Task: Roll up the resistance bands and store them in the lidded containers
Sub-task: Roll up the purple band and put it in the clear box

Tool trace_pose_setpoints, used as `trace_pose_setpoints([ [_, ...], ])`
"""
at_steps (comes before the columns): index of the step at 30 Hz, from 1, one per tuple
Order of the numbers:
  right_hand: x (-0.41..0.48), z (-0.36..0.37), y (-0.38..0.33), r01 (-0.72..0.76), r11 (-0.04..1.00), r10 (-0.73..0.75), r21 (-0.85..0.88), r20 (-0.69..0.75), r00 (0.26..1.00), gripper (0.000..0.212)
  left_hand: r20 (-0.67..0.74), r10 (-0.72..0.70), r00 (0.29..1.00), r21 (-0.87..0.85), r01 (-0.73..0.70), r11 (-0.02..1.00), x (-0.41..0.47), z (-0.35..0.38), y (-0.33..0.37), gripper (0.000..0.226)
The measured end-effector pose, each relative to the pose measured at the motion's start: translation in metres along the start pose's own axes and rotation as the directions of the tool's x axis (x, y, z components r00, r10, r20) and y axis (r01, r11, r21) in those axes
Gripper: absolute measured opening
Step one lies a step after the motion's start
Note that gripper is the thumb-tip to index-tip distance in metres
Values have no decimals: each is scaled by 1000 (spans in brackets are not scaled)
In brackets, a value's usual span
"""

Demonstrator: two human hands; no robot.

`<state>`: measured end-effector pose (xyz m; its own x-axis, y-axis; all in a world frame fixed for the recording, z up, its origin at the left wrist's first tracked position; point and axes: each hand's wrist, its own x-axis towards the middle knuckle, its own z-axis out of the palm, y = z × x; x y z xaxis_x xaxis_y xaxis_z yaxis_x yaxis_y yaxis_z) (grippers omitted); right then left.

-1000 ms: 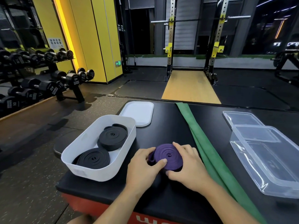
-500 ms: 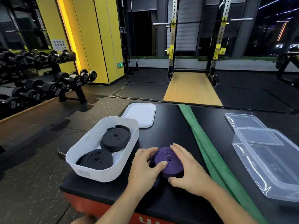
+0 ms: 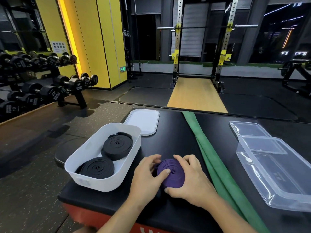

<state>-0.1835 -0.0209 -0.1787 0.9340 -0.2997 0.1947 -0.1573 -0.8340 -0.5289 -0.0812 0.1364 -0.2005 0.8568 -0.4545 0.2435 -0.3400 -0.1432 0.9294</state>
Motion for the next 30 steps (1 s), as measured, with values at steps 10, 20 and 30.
trace_pose_setpoints([
  [10, -5, 1, -6, -8, 998, 3, -69, -73, 997, 102, -32, 3, 999, 89, 0, 996, -2, 8, 6, 35],
  [20, 2, -6, 0, 10, 999, -14, 44, 78, 997, 116, 40, -5, 999, 144, -1, 990, -8, 13, 13, 54],
  [30, 26, -28, 11, 125, 991, -130, 39, 371, 919, 118, 162, 30, 986, 39, -36, 999, 5, 7, 5, 64],
])
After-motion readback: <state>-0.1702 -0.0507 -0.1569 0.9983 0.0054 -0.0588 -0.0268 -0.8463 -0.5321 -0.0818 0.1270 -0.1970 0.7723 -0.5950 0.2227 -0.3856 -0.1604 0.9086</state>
